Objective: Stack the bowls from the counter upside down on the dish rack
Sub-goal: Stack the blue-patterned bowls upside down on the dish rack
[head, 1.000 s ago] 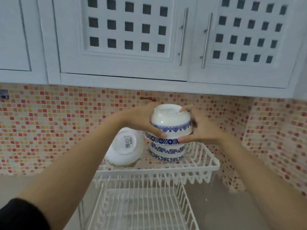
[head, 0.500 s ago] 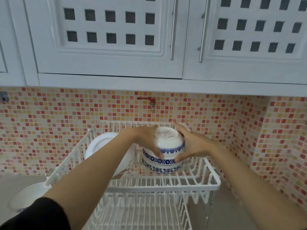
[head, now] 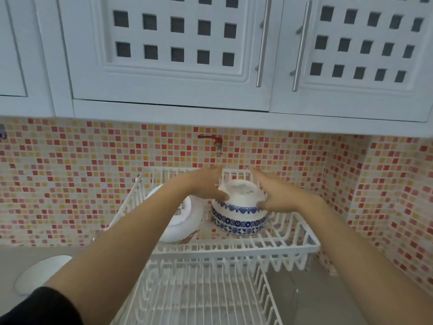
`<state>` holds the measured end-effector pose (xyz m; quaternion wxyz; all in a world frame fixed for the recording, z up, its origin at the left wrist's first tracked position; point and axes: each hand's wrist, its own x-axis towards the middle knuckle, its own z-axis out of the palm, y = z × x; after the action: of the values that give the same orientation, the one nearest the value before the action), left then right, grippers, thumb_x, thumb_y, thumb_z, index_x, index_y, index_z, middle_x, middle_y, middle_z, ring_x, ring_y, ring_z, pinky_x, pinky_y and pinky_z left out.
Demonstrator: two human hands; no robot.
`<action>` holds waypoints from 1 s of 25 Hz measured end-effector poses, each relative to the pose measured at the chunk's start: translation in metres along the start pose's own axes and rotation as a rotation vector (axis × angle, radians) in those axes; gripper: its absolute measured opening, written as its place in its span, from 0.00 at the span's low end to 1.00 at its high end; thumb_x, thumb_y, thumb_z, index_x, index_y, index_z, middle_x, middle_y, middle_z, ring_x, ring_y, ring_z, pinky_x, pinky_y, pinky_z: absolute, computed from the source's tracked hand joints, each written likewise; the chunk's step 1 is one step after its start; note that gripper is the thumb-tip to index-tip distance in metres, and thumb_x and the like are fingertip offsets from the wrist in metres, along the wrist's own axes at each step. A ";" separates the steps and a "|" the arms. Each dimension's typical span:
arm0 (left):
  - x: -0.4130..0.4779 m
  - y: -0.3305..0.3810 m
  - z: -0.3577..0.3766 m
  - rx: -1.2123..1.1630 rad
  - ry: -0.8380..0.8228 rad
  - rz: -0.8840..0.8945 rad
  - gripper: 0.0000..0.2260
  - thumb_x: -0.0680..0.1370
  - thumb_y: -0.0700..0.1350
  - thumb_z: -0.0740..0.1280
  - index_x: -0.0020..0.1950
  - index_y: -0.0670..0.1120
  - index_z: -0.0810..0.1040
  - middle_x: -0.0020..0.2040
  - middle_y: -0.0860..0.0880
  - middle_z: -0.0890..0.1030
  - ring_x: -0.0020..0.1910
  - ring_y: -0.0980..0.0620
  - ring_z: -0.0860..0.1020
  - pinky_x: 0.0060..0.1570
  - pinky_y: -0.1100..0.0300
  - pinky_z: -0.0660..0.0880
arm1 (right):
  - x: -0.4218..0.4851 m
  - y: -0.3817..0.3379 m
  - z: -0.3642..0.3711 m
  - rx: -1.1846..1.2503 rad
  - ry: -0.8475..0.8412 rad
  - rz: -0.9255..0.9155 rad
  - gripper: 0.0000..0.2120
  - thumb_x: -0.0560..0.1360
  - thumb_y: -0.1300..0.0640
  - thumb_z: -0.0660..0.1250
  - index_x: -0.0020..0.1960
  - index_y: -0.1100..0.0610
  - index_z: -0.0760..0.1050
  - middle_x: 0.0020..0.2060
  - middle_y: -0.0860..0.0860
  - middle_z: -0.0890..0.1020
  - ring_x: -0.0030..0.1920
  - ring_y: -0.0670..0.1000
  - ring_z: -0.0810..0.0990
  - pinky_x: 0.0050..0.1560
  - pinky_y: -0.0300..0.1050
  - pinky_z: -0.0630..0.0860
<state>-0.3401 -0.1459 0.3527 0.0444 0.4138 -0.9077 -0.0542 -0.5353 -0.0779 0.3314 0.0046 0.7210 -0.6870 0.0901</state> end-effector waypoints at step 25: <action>-0.265 -0.411 0.151 -0.106 -0.014 -0.670 0.23 0.83 0.50 0.53 0.72 0.36 0.63 0.70 0.36 0.69 0.68 0.39 0.70 0.65 0.50 0.68 | 0.127 -0.460 0.267 0.165 -0.039 0.026 0.22 0.83 0.52 0.51 0.73 0.62 0.61 0.69 0.60 0.69 0.67 0.61 0.70 0.61 0.52 0.71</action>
<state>0.1213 -0.2039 0.1383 0.0392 0.6857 -0.7175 -0.1157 -0.0414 -0.2129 0.1397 -0.0694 0.7117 -0.6864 0.1326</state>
